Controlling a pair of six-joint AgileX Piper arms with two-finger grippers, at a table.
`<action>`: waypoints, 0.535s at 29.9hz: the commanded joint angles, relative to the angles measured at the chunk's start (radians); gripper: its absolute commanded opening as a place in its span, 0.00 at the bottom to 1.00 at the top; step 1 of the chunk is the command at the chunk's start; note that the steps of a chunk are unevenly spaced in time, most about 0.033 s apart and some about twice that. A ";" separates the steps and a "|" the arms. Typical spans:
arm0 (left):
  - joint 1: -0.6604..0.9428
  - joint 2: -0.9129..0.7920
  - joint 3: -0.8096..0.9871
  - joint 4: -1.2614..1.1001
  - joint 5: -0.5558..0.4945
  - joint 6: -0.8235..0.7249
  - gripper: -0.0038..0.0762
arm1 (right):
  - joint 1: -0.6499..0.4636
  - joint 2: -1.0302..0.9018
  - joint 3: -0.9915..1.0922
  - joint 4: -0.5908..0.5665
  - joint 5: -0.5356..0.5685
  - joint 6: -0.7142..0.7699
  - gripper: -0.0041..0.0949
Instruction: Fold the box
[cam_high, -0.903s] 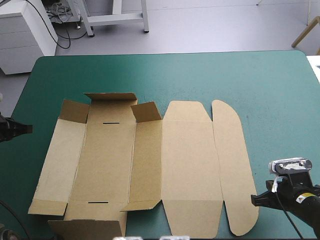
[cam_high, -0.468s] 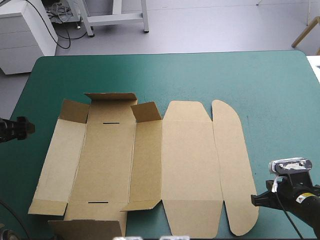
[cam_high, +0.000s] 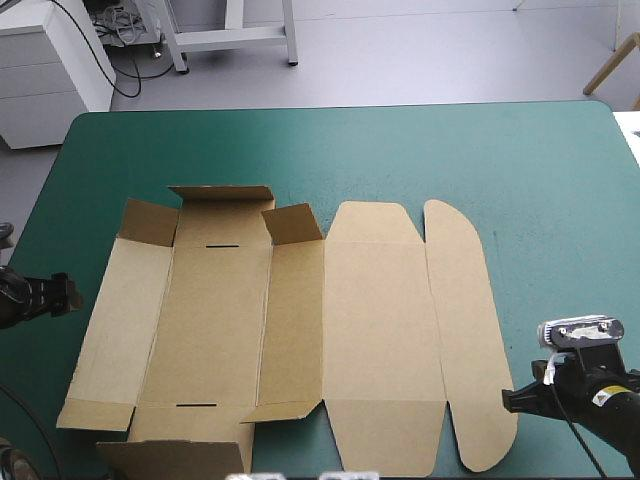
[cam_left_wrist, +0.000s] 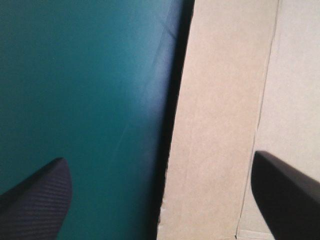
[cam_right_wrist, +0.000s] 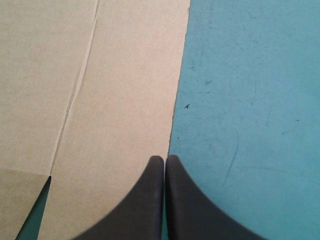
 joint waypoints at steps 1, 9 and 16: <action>-0.002 -0.009 0.025 -0.021 -0.055 -0.013 0.89 | 0.002 0.002 -0.026 0.008 -0.048 -0.004 0.03; 0.079 0.028 0.137 -0.043 -0.056 0.036 0.82 | 0.002 0.002 -0.026 0.006 -0.046 -0.004 0.03; 0.158 0.039 0.211 -0.148 -0.072 0.118 0.72 | 0.002 0.002 -0.026 0.001 -0.046 -0.004 0.03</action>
